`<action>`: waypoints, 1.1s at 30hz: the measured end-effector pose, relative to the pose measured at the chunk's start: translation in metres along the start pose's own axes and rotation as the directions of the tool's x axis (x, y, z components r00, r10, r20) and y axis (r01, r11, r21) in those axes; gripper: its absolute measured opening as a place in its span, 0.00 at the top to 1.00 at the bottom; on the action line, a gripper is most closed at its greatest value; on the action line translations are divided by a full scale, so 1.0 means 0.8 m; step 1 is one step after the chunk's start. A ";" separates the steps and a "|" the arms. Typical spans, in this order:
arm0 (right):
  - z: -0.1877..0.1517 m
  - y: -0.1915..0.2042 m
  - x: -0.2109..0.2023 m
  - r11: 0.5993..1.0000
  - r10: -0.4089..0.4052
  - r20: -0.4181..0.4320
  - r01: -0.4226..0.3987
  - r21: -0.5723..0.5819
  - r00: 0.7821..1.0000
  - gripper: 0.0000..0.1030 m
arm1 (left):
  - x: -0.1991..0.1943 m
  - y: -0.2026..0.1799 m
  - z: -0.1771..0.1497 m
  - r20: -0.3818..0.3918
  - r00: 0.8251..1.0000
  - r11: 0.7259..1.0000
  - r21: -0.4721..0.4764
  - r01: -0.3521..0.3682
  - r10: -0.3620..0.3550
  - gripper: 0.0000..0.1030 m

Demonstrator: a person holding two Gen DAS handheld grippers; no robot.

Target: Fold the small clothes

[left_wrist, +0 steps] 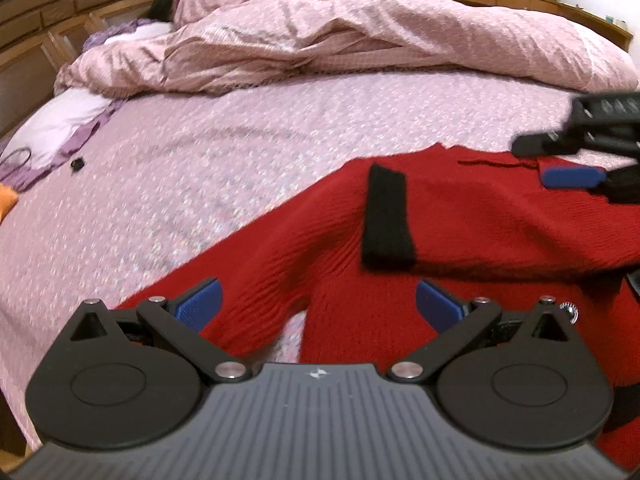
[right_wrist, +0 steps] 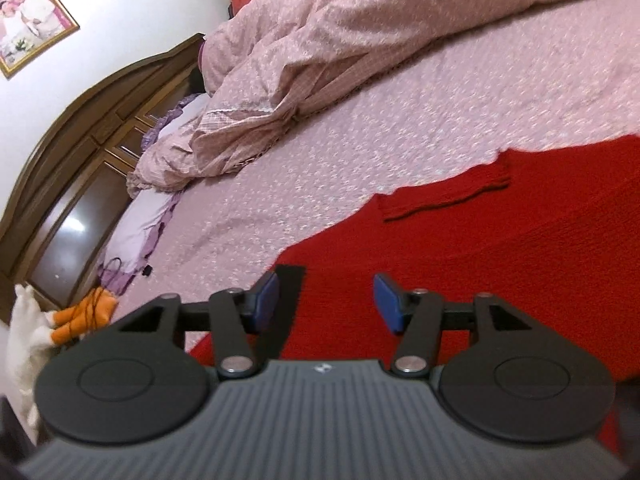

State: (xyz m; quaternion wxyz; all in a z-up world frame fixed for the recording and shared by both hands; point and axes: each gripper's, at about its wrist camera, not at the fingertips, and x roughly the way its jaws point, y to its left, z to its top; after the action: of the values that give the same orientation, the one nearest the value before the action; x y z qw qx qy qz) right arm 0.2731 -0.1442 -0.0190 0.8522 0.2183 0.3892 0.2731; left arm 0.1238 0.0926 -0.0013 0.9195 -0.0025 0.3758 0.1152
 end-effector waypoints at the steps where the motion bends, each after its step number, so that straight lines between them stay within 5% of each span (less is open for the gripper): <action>1: -0.001 -0.003 -0.006 1.000 -0.013 0.001 0.013 -0.003 1.000 0.45 | 0.001 -0.004 0.003 0.010 1.000 1.000 0.009 0.005 -0.005 0.00; 9: -0.032 -0.045 -0.072 0.989 -0.145 0.040 0.144 0.017 0.989 0.45 | 0.032 -0.034 0.023 0.042 0.997 0.997 0.054 0.056 -0.058 0.01; 17: -0.067 -0.114 -0.120 0.933 -0.351 0.072 0.343 0.108 0.934 0.45 | 0.081 -0.047 0.033 -0.016 0.997 0.997 0.034 0.073 -0.072 0.16; 33: -0.085 -0.168 -0.126 0.920 -0.368 0.118 0.344 0.187 0.922 0.47 | 0.132 -0.059 0.038 -0.078 0.994 0.997 -0.033 0.073 -0.075 0.17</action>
State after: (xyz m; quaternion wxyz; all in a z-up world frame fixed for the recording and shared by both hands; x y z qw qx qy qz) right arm 0.2046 -0.2985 -0.0837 0.8939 0.2324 0.3780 0.0634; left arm 0.2277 0.0713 -0.0566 0.9074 -0.0350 0.4097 0.0866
